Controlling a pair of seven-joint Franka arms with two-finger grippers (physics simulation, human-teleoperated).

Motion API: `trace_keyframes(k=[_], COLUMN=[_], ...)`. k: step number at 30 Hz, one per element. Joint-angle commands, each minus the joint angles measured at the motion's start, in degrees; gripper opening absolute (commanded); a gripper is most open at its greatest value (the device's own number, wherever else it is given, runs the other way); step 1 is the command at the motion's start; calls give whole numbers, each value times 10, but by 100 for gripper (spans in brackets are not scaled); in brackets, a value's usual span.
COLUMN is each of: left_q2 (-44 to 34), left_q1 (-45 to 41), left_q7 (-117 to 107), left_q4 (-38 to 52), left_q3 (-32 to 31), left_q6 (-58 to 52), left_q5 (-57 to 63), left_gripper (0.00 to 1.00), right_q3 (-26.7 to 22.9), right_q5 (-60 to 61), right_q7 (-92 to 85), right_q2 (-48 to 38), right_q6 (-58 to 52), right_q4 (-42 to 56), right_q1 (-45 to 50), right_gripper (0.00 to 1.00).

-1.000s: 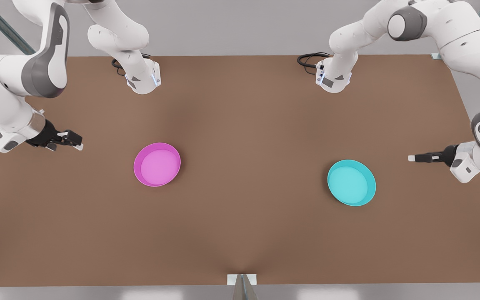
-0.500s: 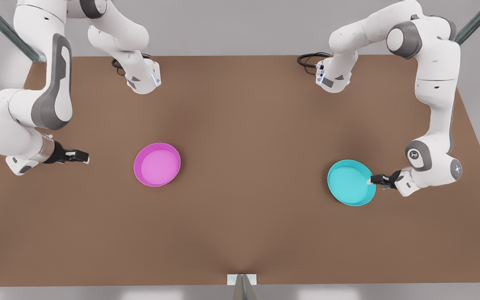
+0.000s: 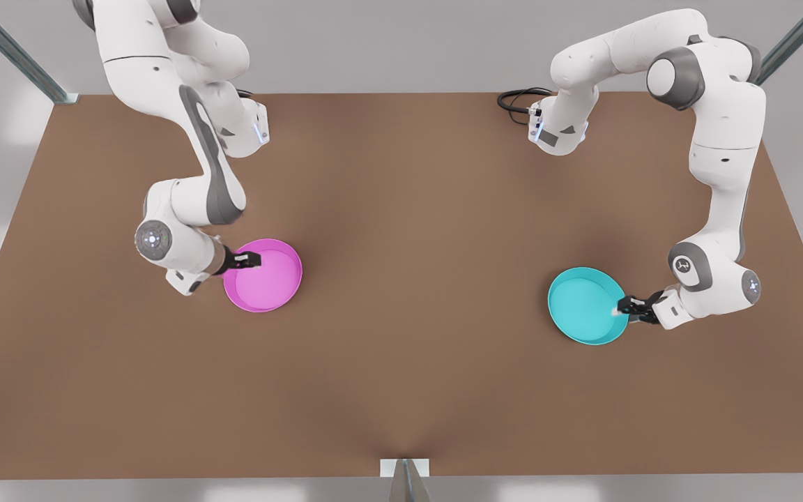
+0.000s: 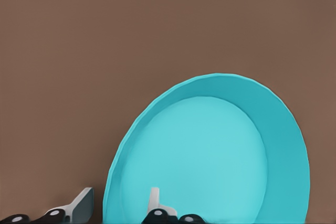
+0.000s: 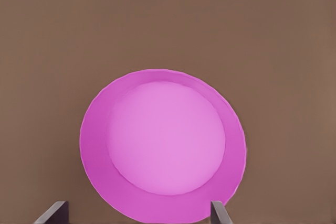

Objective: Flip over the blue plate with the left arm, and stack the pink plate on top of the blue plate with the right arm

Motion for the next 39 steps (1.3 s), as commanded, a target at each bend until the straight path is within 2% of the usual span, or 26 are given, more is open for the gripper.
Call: trace_keyframes(k=[1, 2, 6, 8, 10, 19, 22, 24, 29, 34, 39], left_q2=[0, 1, 7, 9, 10, 19, 19, 19, 12, -15, -23], left_q1=[0, -1, -2, -2, -2, -6, -9, -9, -10, -23, -62], left_q7=[64, 64, 64, 63, 63, 64, 64, 63, 60, 11, -188], left_q4=[0, 0, 0, 0, 2, 6, 9, 13, 41, 54, 213], left_q3=[0, 0, 1, 2, 3, 4, 4, 4, 6, 7, 2], left_q6=[-2, -2, -5, -5, -6, -10, -14, -15, -74, -88, -281], left_q5=[0, 0, 0, 0, 0, 1, 4, 4, 9, 50, 178], left_gripper=[55, 52, 52, 40, 36, 33, 21, 21, 21, 21, 21], right_q3=[-2, -1, -1, -2, -2, -3, -2, -2, -2, -2, -2], right_q5=[3, 3, 3, 3, 3, 2, 2, 2, 2, 2, 3], right_q7=[21, 21, 22, 20, 14, -6, -6, -8, -13, -13, -23], right_q2=[-8, -3, 13, 6, 1, 11, 2, 36, 34, 48, 29], right_q6=[98, 97, 104, 104, 104, 128, 124, 174, 190, 197, 150], right_q4=[-9, -12, -18, -30, -43, -67, -63, -60, -56, -46, -19], right_q1=[-19, -17, -17, -28, -40, -43, -46, -41, -38, -38, -56], right_gripper=[100, 100, 100, 100, 100, 100, 100, 100, 100, 100, 100])
